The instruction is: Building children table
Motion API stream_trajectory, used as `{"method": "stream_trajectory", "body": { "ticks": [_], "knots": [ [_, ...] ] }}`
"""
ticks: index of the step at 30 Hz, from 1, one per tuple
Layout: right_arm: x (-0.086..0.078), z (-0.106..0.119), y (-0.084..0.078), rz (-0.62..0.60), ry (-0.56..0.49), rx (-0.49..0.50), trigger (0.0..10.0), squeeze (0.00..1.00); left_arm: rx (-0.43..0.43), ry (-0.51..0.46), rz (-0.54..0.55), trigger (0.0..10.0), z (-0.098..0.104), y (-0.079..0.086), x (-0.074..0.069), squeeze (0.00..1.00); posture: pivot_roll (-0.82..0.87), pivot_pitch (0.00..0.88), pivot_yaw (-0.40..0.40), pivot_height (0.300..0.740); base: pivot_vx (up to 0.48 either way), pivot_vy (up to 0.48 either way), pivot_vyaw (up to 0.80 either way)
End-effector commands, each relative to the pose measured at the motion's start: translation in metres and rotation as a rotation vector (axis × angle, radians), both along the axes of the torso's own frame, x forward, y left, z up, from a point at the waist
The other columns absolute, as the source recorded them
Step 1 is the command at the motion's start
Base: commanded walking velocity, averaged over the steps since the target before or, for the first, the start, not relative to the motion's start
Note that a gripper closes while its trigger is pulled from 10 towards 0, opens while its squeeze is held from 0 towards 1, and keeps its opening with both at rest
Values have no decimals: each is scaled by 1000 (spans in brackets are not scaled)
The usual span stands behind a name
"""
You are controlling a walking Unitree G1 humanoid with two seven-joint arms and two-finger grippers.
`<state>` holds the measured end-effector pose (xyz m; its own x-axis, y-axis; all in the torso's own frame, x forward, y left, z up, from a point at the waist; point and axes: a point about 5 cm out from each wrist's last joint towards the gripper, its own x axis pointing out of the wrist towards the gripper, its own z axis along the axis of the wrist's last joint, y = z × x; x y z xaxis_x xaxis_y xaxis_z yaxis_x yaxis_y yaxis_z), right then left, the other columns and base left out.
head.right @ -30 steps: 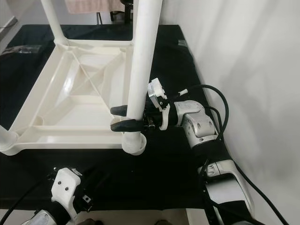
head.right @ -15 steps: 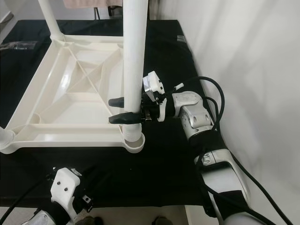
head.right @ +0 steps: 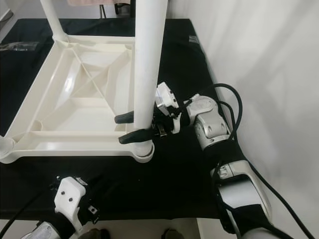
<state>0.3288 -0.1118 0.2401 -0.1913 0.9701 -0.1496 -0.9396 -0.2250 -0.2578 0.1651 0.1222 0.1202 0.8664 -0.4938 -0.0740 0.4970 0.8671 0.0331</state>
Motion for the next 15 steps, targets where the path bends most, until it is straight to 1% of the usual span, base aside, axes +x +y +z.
{"method": "stream_trajectory", "body": {
  "ticks": [1,8,15],
  "knots": [
    [-3,-25,-5,-2,79,-100,10000,0,-3,28,-4,10000,-3,0,-3,0,81,248,-29,740,0,0,0],
    [-7,-26,-8,27,80,-156,10000,0,0,30,-6,10000,-4,1,-3,0,84,244,-27,740,0,0,0],
    [-10,-25,-2,87,63,-221,10000,0,4,31,-5,10000,-4,2,-3,0,90,240,-29,740,0,0,0]
  ]
}}
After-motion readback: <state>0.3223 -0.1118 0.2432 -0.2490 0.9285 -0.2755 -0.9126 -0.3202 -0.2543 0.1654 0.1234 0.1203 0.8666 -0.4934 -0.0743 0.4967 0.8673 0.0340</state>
